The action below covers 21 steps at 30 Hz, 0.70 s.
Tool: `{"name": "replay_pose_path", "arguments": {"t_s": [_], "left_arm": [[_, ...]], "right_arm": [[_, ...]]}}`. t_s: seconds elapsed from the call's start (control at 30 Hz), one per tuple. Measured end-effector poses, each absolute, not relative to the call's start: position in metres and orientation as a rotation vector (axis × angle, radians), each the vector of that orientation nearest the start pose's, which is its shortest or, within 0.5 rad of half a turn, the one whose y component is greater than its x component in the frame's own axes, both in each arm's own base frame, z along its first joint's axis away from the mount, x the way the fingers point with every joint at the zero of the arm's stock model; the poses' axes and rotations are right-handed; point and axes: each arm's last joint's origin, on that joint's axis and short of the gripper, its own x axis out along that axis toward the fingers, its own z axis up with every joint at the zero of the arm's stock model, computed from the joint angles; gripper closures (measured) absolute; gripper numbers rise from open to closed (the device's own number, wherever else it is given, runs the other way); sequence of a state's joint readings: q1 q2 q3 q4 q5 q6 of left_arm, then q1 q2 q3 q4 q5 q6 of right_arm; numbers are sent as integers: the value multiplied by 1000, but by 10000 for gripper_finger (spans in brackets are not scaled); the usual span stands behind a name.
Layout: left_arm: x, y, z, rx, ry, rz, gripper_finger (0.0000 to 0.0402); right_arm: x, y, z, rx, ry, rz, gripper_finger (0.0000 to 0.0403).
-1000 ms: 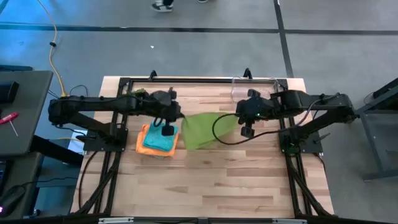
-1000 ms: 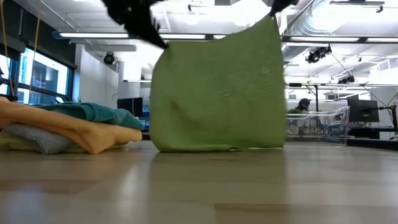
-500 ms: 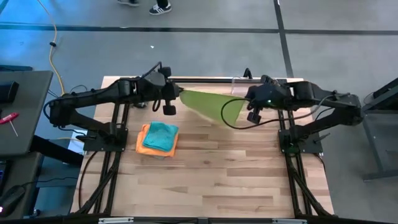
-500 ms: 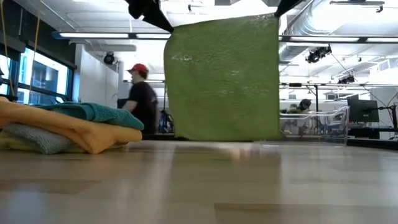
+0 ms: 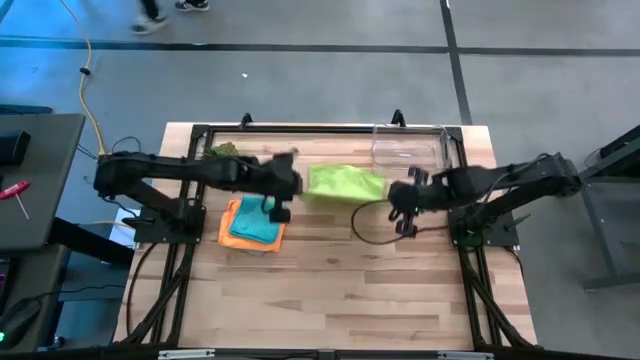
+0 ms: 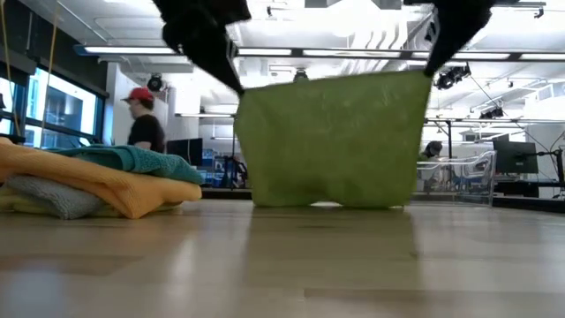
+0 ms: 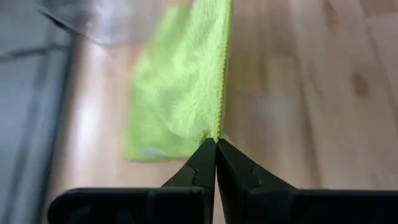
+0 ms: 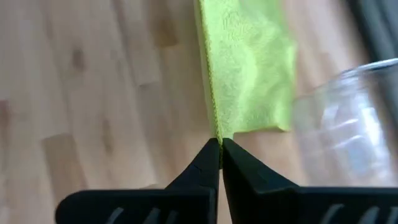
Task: Fold microfiber towels
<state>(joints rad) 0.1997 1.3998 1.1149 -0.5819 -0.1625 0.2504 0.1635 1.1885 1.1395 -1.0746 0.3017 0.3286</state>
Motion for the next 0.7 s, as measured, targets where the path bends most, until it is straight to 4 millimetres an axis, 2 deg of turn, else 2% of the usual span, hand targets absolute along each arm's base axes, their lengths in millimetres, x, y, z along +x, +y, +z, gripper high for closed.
{"name": "replay_pose_path", "arguments": {"t_s": [0.17,0.43,0.7], "left_arm": [[300,35,238,163,999,126,401],[329,-10,183,83,1099,-17,401],[339,-43,156,77,1124,-77,401]], "right_arm": [[210,44,276,131,1080,-215,403],[207,68,241,271,1068,-140,403],[202,88,222,410,1042,-85,403]]}}
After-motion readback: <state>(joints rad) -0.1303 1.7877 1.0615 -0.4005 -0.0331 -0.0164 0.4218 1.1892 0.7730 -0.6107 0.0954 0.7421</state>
